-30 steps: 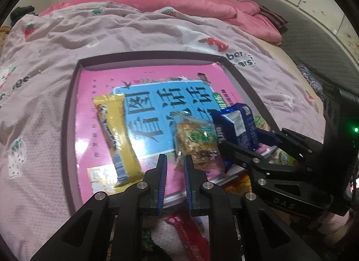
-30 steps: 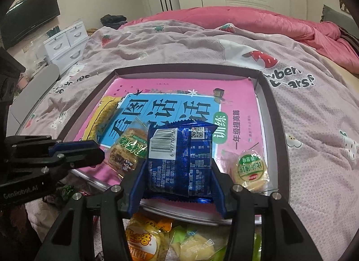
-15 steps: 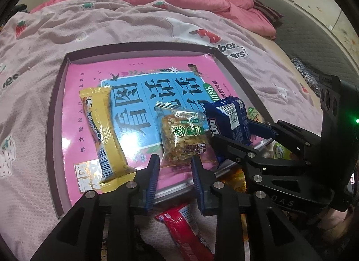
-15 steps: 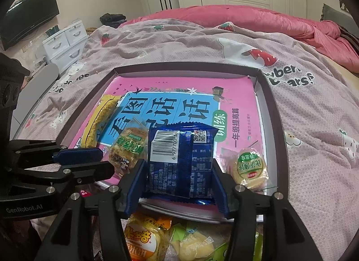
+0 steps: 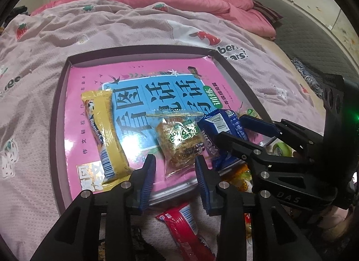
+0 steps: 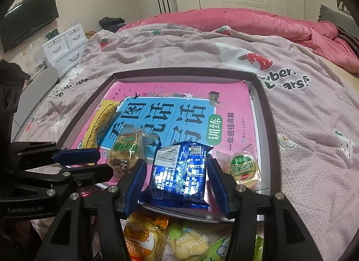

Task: Organize snacks
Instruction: 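Lower the blue biscuit pack into the tray and open the right tool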

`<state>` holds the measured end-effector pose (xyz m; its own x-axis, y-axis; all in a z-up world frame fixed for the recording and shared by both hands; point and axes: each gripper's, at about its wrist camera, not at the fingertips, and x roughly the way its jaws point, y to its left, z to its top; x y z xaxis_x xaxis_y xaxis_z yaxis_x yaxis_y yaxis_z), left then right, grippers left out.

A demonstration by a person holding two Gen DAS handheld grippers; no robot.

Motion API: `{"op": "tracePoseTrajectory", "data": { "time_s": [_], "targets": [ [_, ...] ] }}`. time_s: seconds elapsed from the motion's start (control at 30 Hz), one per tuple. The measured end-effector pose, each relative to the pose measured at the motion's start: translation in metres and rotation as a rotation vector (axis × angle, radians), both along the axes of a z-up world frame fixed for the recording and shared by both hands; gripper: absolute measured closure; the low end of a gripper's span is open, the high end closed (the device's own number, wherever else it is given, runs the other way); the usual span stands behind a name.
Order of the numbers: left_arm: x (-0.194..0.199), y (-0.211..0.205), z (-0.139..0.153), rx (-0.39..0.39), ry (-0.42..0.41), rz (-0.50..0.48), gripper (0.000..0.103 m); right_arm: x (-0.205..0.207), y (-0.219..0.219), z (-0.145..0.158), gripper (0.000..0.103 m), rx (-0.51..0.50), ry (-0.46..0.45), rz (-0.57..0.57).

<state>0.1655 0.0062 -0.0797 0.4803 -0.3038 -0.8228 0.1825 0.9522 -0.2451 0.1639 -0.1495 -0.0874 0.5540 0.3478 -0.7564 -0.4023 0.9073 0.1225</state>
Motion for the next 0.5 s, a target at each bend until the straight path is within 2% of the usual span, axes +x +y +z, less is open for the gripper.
{"op": "tracePoseTrajectory", "data": {
  "time_s": [0.23, 0.5],
  "targets": [
    [-0.003, 0.001, 0.007, 0.018, -0.019, 0.008, 0.055, -0.002, -0.002, 0.006, 0.044, 0.014, -0.011, 0.002],
    [-0.006, 0.006, 0.014, 0.022, -0.037, 0.03, 0.047, -0.003, -0.004, 0.011, 0.043, 0.029, -0.019, -0.004]
  ]
}}
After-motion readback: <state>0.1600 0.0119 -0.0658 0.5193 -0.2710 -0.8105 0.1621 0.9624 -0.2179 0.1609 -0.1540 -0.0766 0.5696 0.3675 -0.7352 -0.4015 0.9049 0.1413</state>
